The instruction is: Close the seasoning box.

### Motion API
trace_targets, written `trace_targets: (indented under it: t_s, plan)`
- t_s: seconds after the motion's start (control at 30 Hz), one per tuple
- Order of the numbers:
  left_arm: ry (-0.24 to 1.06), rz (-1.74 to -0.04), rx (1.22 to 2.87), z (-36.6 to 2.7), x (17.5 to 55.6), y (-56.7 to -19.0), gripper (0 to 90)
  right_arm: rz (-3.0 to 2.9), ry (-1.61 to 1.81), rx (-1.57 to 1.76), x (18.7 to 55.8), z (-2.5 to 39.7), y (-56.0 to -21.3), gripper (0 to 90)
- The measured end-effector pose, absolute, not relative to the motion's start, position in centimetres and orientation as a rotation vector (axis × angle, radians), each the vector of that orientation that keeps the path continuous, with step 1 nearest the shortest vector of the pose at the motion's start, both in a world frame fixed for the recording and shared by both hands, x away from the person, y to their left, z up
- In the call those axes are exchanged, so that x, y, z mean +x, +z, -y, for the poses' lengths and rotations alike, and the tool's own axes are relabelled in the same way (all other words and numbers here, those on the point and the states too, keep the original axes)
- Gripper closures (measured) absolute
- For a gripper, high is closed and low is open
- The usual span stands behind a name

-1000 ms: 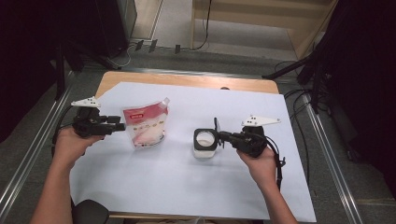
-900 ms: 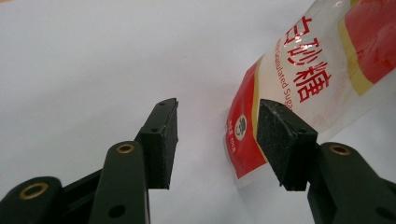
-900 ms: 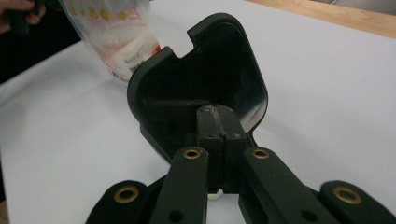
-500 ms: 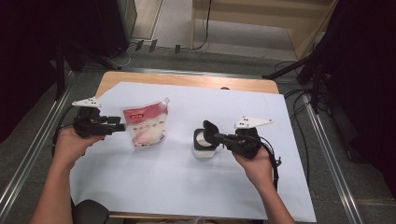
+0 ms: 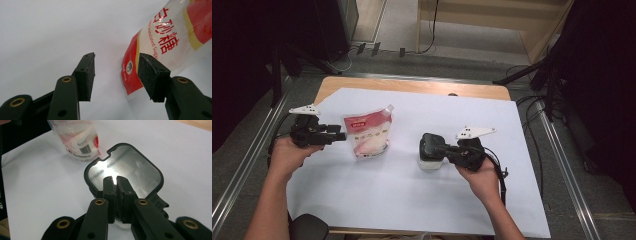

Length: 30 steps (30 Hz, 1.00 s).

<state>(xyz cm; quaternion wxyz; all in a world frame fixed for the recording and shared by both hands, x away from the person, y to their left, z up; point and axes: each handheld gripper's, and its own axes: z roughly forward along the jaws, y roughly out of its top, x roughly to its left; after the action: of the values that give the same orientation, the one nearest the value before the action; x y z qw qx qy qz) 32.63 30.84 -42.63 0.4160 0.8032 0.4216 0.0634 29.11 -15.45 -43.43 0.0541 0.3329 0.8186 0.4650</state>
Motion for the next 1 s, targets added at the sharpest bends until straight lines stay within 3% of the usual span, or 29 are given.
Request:
trace_targets:
  t_s: [0.53,1.0]
  plan:
    - [0.16,-1.063,2.019,-30.86,32.68,-42.73,49.0,-2.515,1.391,0.999,29.0,14.58,-43.83,85.2]
    - [0.149,-1.066,2.029,-30.72,32.69,-42.77,48.1,-2.478,1.444,0.995,29.01,15.27,-43.45,63.8]
